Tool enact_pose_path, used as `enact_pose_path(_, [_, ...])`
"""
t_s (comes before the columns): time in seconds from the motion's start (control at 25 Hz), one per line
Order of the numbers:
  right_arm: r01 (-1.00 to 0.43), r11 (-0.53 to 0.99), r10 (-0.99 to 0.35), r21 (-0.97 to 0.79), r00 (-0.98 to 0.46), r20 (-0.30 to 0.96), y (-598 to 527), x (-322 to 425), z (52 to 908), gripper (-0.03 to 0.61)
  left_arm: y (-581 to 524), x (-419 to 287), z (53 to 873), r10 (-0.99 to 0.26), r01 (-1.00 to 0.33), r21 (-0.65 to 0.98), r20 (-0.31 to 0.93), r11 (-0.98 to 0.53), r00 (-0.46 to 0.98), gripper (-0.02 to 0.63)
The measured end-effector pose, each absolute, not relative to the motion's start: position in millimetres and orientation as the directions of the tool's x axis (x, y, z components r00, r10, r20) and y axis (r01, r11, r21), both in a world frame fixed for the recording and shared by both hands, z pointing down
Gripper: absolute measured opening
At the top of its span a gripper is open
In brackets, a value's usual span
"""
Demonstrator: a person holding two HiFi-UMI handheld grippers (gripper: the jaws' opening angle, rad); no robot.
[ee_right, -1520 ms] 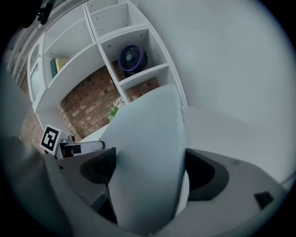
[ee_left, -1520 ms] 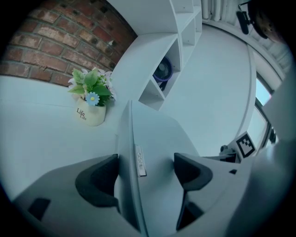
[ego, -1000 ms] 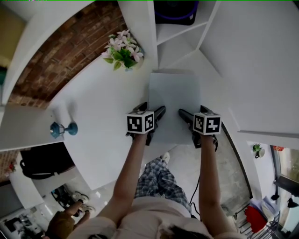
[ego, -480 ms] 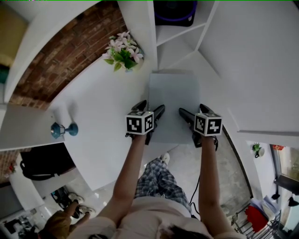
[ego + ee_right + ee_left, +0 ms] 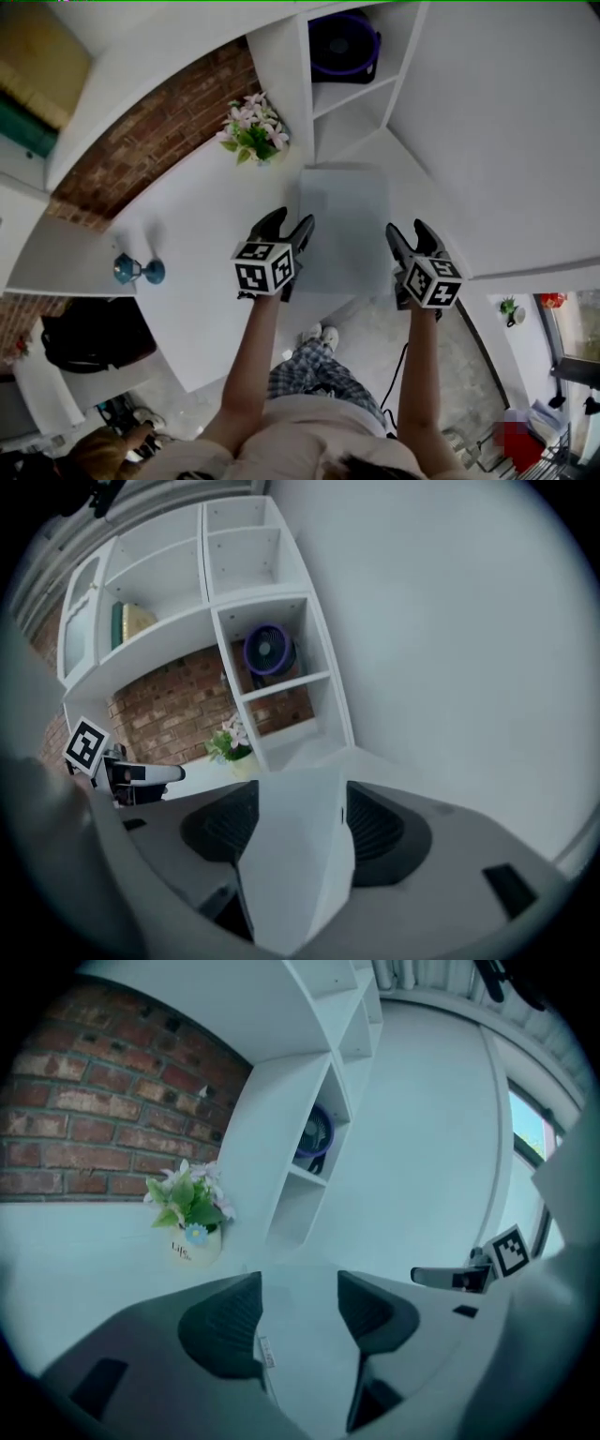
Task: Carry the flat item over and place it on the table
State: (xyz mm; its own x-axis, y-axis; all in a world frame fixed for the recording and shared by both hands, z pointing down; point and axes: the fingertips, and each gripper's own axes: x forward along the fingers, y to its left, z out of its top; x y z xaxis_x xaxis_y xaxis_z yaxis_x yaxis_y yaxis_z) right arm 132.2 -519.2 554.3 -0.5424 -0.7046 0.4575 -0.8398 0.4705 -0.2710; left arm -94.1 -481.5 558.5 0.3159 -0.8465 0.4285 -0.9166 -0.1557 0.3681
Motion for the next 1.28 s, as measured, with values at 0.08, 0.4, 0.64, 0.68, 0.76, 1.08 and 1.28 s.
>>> enact_pose_path(0.08, [-0.847,0.465,-0.755,-0.257,-0.531,0.385,-513.5,141.6,529.9,0.252,-476.2,-94.5,532.0,-0.876,-0.919,0.351,0.367,-0.182,0.313,0.214])
enact_pose_path(0.4, [-0.878,0.446,-0.866,-0.171,-0.472,0.164,-475.4,176.0,449.2,0.039,-438.1,-97.9,456.8,-0.947,-0.945,0.232,0.171,-0.229,0.272,0.061])
enact_pose_path(0.64, [-0.888,0.436,-0.890,-0.143,-0.450,0.079,-445.6,194.1,414.5,0.018,-405.5,-91.4,419.7,-0.962,-0.953,0.164,0.056,-0.256,0.268,0.038])
enact_pose_path(0.68, [-0.891,0.434,-0.893,-0.136,-0.445,0.067,-441.0,196.6,409.8,0.018,-401.0,-90.3,414.2,-0.963,-0.953,0.157,0.038,-0.259,0.268,0.035])
enact_pose_path(0.76, [-0.893,0.432,-0.897,-0.125,-0.440,0.042,-431.8,201.1,401.4,0.018,-392.4,-88.4,405.0,-0.963,-0.954,0.140,0.011,-0.265,0.269,0.031])
enact_pose_path(1.08, [-0.906,0.409,-0.912,-0.105,-0.410,-0.017,-407.7,219.8,386.7,0.017,-374.8,-83.6,393.0,-0.960,-0.951,0.129,-0.021,-0.279,0.279,0.028])
enact_pose_path(1.28, [-0.917,0.389,-0.921,-0.091,-0.388,-0.030,-402.7,228.4,385.4,0.015,-373.3,-81.5,394.0,-0.958,-0.949,0.128,-0.019,-0.287,0.287,0.028])
